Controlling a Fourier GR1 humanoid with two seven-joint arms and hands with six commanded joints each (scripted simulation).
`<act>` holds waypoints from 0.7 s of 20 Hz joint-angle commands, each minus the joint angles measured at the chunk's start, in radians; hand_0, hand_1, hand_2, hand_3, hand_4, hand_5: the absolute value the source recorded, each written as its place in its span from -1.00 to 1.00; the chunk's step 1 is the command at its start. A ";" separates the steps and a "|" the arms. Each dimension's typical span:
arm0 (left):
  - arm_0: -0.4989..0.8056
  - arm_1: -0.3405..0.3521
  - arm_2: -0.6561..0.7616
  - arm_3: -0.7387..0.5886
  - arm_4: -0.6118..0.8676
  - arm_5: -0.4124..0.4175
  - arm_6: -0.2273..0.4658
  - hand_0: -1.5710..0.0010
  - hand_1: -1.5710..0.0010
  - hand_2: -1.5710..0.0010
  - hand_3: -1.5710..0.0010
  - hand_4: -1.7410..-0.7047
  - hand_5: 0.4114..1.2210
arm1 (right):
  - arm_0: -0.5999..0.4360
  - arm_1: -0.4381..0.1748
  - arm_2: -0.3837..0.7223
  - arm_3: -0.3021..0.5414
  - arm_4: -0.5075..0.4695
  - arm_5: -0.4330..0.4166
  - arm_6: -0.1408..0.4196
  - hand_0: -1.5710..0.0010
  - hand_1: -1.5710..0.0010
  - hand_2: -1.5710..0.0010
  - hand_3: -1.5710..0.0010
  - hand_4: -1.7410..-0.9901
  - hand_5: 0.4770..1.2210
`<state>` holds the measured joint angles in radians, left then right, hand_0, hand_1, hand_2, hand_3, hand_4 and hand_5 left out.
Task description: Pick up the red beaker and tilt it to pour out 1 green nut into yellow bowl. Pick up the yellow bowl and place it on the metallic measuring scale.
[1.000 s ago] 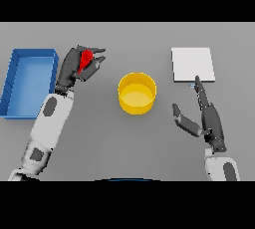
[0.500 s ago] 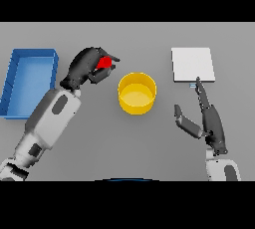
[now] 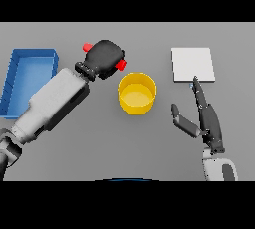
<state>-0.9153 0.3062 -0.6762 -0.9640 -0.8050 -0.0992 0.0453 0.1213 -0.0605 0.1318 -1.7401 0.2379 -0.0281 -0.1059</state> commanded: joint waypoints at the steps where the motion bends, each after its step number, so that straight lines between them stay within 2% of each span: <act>1: -0.017 0.004 -0.033 0.005 -0.023 -0.030 -0.007 -1.00 -1.00 -1.00 -1.00 -0.75 0.96 | -0.005 0.005 -0.002 0.007 -0.001 -0.004 0.008 1.00 1.00 1.00 1.00 0.29 -0.41; 5: -0.114 -0.008 -0.136 0.049 -0.084 -0.139 -0.017 -1.00 -1.00 -1.00 -1.00 -0.89 0.99 | -0.006 0.004 -0.016 0.013 -0.019 -0.004 -0.001 1.00 1.00 1.00 1.00 0.37 -0.50; 9: -0.191 -0.027 -0.233 0.112 -0.143 -0.194 -0.043 -1.00 -1.00 -1.00 -1.00 -0.95 0.99 | -0.001 0.016 -0.005 0.017 0.006 -0.021 0.001 1.00 1.00 1.00 1.00 0.46 -0.54; 14: -0.278 -0.044 -0.352 0.172 -0.222 -0.213 -0.069 -1.00 -1.00 -1.00 -1.00 -0.98 1.00 | -0.011 0.006 -0.009 0.026 0.021 -0.030 0.001 1.00 1.00 1.00 1.00 0.49 -0.55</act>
<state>-1.1932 0.2622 -1.0279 -0.7919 -1.0246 -0.3137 -0.0231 0.1108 -0.0549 0.1224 -1.7139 0.2585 -0.0580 -0.1070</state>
